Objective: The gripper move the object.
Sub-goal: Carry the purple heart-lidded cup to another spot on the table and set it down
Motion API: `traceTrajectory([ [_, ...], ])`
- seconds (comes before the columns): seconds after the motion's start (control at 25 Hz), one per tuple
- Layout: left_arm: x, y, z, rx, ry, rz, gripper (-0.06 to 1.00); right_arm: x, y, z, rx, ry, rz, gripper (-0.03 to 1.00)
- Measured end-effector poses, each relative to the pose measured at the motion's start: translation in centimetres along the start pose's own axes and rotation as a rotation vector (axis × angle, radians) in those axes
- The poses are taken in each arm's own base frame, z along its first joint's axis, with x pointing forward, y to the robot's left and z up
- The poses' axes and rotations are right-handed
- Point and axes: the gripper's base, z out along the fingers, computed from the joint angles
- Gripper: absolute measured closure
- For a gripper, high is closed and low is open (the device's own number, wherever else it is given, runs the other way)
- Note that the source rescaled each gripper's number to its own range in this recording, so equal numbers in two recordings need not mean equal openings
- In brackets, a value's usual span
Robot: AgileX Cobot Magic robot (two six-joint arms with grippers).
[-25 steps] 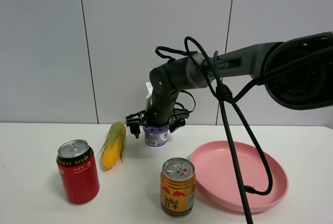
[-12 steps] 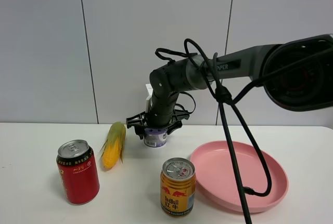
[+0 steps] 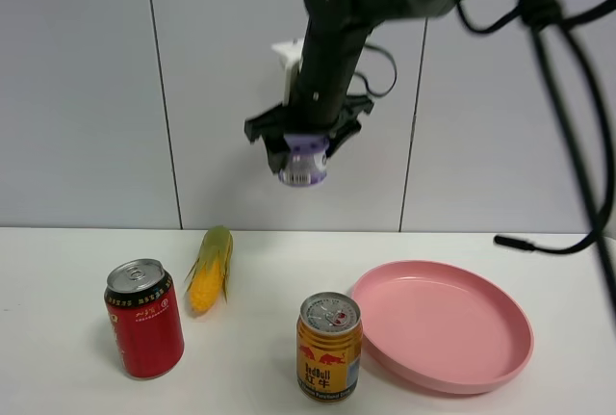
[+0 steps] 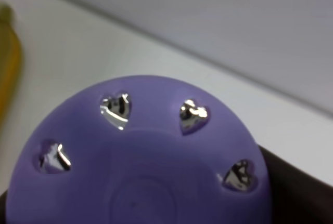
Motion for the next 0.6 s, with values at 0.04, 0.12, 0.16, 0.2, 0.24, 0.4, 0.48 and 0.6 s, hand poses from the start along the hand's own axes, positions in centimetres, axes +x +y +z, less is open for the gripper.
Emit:
traceTrajectory([
  [0.04, 0.0, 0.0, 0.0, 0.000, 0.000, 0.000, -0.06, -0.5, -0.3, -2.1, -0.002, -0.020, 0.001, 0.97],
  [0.12, 0.0, 0.0, 0.0, -0.001, 0.000, 0.000, -0.06, -1.0, -0.9, -5.7, 0.002, -0.040, -0.002, 0.97],
  [0.16, 0.0, 0.0, 0.0, -0.001, 0.000, 0.000, -0.06, -1.1, -1.2, -7.5, 0.005, -0.040, 0.001, 0.97],
  [0.2, 0.0, 0.0, 0.0, -0.001, 0.000, 0.000, -0.06, -1.1, -1.5, -9.1, 0.011, -0.035, 0.001, 0.97],
  [0.24, 0.0, 0.0, 0.0, -0.001, 0.000, 0.000, -0.06, -0.9, -1.7, -10.4, 0.018, -0.020, -0.003, 0.97],
  [0.4, 0.0, 0.0, 0.0, -0.001, 0.000, 0.000, -0.06, -0.6, -2.8, -14.8, 0.066, -0.030, -0.023, 0.97],
  [0.48, 0.0, 0.0, 0.0, -0.001, 0.000, 0.000, -0.06, -0.2, -3.4, -16.1, 0.102, -0.041, -0.032, 0.97],
  [0.6, 0.0, 0.0, 0.0, -0.001, 0.000, 0.000, -0.06, 1.2, -3.9, -17.0, 0.136, -0.011, -0.037, 0.97],
])
